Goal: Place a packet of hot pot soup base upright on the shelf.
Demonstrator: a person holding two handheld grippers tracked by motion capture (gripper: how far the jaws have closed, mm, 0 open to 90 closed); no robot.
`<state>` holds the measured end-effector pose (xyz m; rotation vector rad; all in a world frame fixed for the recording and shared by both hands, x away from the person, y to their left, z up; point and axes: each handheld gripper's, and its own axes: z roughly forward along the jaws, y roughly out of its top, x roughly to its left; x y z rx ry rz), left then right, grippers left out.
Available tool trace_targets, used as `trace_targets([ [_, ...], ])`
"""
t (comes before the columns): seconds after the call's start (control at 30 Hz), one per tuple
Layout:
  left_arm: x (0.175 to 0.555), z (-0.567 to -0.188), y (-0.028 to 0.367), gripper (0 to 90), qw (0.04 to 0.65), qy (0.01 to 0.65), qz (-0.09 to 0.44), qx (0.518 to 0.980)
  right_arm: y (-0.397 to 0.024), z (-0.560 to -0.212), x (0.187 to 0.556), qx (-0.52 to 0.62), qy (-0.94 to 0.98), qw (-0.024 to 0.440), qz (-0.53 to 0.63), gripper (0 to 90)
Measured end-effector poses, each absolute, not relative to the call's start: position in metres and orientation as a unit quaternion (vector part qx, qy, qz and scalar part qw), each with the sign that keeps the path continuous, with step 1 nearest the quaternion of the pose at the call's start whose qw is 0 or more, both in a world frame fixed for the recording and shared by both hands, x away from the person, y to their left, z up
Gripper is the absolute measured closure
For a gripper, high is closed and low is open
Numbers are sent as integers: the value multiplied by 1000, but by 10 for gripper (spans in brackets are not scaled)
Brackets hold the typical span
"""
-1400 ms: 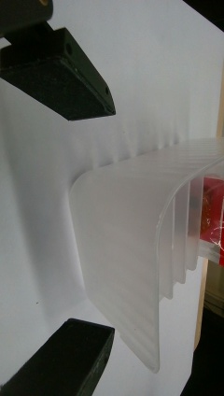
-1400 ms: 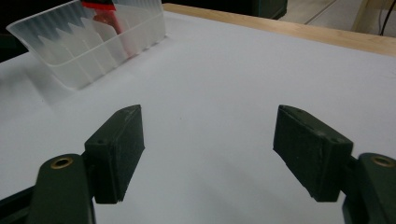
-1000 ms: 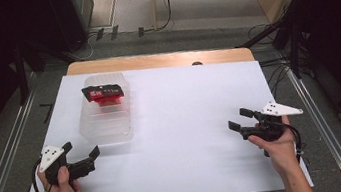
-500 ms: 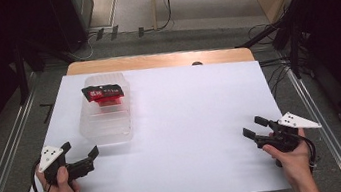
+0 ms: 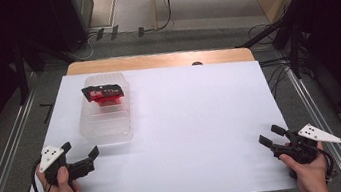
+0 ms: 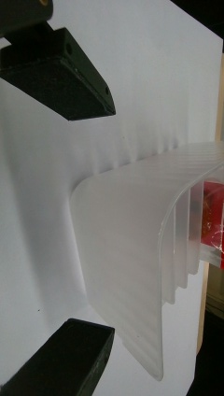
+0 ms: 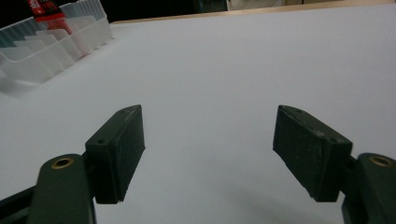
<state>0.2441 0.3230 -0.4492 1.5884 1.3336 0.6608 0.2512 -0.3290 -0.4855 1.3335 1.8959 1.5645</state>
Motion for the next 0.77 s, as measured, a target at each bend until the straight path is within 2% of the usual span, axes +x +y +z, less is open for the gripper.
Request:
trace_targets([
  [0.37, 244, -450, 321, 0, 461, 536, 272, 652, -348, -488, 240, 489, 654, 187, 547, 255],
  [0.77, 245, -452, 321, 0, 460, 542, 268, 651, -347, -488, 240, 490, 657, 187, 541, 264],
])
